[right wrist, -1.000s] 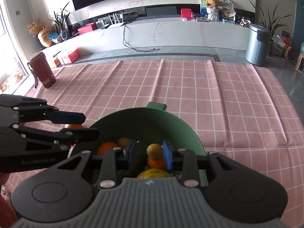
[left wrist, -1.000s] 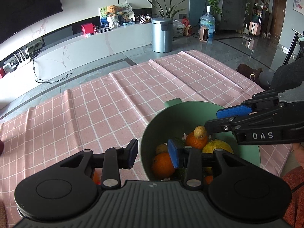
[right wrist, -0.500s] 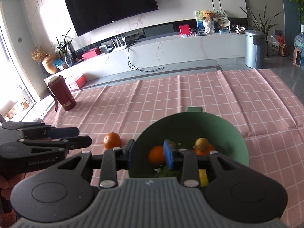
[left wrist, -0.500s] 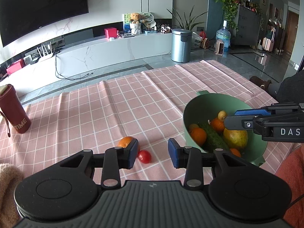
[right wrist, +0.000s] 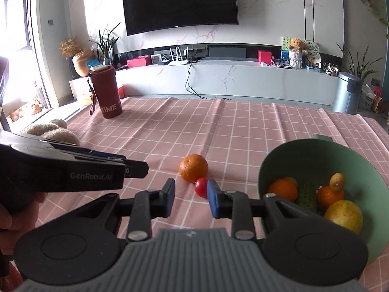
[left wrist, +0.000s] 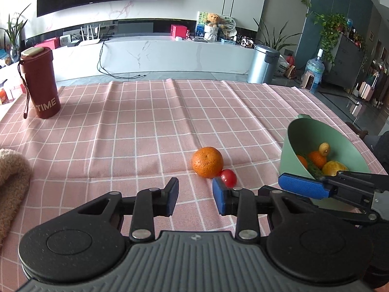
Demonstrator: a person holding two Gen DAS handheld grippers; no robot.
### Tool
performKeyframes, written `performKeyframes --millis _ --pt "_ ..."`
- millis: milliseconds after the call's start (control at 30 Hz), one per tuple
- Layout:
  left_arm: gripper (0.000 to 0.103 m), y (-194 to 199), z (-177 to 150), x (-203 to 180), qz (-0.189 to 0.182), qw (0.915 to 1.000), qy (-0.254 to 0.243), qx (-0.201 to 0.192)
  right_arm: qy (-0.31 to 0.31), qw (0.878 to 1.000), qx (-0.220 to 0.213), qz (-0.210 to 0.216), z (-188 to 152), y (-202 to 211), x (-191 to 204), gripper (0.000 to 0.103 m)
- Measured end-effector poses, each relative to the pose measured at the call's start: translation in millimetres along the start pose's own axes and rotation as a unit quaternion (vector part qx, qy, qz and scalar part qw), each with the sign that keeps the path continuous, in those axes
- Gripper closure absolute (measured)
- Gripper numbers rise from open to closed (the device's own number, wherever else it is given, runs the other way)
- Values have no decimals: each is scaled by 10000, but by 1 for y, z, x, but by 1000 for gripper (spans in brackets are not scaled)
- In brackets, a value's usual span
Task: Organize fruits
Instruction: 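Withdraw both grippers from the colander toward the orange and red tomato, then grasp the orange with the left gripper while the right gripper grasps the red tomato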
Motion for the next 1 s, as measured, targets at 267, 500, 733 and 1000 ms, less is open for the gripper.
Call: performKeyframes --millis 267,500,733,1000 --pt "66 -23 -12 9 -125 9997 -1 194 505 9982 206 -246 -9 -45 7 80" --pt "67 -39 -17 19 -183 9993 30 312 823 9947 353 -505 -15 -74 7 80" --pt "67 -53 -11 18 -367 9989 3 295 863 9932 535 -568 -19 -95 5 80" --pt "65 -66 -7 13 -546 9979 -21 336 1057 9901 617 -687 -20 -101 7 83"
Point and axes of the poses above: each gripper's, at about its wrist camera, not at the fingertips, and y roughly against the way its jaws point, x to its left, z to its top, the point moved 5 cm from there along -y, roughly the way its jaws point, and after that the axes turned 7 degrees about -x, right-handed, at the moved point
